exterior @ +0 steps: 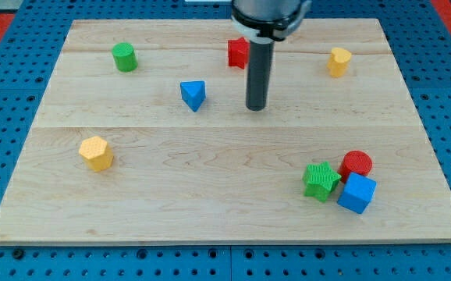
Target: Move blue triangle to the center
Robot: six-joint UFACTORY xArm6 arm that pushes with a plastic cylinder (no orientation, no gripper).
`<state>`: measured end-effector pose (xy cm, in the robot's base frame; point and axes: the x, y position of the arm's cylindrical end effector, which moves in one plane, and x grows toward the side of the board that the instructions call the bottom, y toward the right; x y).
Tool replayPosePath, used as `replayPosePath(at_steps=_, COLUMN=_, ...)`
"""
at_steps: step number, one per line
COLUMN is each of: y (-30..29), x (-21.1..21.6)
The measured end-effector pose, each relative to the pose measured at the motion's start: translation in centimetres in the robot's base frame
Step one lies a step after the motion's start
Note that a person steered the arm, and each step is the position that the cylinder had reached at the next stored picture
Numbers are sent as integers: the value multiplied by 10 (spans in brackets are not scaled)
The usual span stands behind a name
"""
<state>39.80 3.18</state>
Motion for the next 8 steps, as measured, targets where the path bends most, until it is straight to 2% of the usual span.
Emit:
replayPosePath(at_steps=2, y=-46, x=-48)
replayPosePath(at_steps=4, y=-76, x=-25)
replayPosePath(at_steps=6, y=-125, x=-42)
replayPosePath(at_steps=7, y=-132, x=-4)
replayPosePath(at_steps=8, y=-115, x=-2)
